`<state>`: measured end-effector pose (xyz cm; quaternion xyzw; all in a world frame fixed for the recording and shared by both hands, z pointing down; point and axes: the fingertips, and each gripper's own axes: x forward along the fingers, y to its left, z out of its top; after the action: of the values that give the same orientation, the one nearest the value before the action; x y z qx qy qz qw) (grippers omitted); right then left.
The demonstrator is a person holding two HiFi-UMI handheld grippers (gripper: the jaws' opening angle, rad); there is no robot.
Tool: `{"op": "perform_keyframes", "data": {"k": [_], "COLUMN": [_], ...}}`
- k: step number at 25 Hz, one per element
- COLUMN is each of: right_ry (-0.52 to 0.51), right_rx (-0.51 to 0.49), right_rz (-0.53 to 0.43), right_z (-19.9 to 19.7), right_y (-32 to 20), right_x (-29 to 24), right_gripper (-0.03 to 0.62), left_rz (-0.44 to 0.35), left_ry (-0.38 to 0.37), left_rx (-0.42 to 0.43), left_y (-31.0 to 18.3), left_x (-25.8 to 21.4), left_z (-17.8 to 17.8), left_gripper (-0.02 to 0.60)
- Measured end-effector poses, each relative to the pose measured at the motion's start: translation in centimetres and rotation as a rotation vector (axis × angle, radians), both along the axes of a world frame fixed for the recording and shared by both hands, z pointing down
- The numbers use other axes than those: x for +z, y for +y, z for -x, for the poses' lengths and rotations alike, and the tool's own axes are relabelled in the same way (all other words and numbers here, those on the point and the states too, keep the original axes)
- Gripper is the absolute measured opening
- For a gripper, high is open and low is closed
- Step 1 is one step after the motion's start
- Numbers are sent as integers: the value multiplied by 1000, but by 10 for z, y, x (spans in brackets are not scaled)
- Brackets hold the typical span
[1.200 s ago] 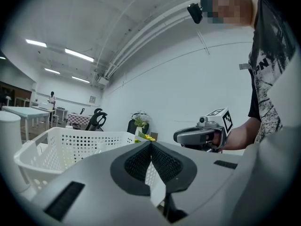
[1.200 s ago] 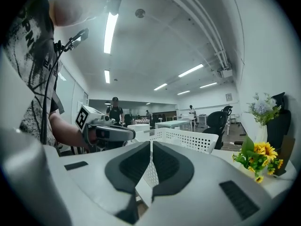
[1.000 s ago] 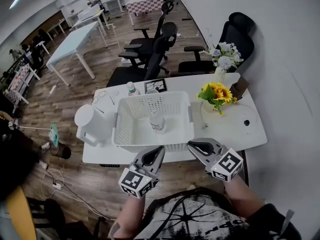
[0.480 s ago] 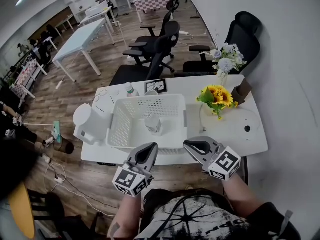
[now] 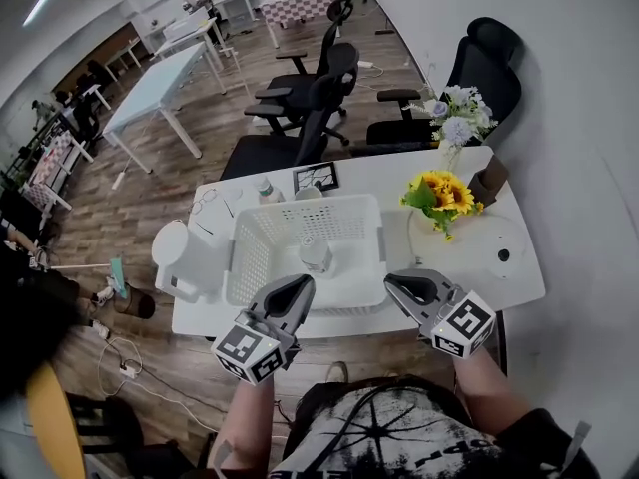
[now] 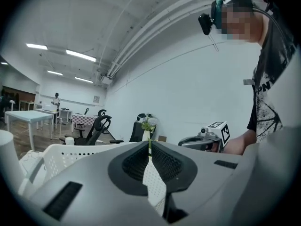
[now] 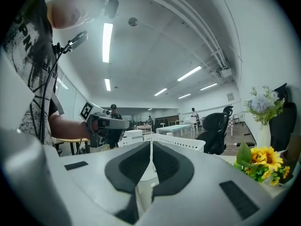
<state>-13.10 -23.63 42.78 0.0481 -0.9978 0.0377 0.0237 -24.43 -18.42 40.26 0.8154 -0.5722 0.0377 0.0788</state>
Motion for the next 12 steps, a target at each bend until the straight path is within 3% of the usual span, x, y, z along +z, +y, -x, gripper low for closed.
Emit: {"op": "perform_keyframes", "data": {"k": [6, 12], "right_ry": [3, 10], "right_rx": [79, 149], "right_rz": [12, 25], "right_z": [0, -9], "right_y": [-7, -12], "right_x": [3, 8], "right_gripper": [31, 31], "left_rz": [73, 186], "left_ry": [-97, -290], "left_rx": [65, 126], "left_y": [-21, -48], "left_x": [-5, 14], "left_z": [25, 36], "left_gripper": [12, 77]}}
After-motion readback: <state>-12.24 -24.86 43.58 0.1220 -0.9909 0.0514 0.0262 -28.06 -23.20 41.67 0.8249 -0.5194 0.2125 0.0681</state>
